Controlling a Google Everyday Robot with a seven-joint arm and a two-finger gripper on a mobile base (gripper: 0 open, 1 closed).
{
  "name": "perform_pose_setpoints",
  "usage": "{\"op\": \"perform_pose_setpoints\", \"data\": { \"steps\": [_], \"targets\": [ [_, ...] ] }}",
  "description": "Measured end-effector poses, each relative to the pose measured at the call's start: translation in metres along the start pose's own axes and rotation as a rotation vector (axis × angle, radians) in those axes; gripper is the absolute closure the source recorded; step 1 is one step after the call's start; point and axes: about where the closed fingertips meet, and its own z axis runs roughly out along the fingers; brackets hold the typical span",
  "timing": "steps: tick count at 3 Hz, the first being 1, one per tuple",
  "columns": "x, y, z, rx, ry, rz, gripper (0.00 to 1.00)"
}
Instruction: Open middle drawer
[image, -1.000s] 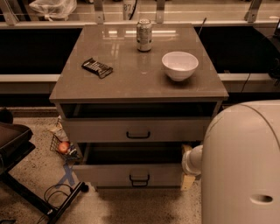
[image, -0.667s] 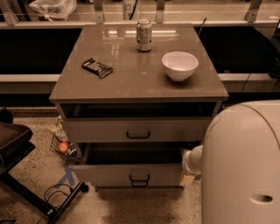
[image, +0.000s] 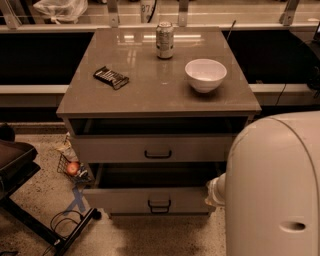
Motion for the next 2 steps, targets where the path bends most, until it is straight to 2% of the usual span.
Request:
{"op": "perform_pose_setpoints", "data": {
  "steps": [1,2],
  "targets": [
    [0.0078,0.0329,-0.0018,-0.048,0.019,0.054,0.88],
    [0.0072,0.0319,-0.0051,-0.048,0.019,0.054,1.0]
  ]
}}
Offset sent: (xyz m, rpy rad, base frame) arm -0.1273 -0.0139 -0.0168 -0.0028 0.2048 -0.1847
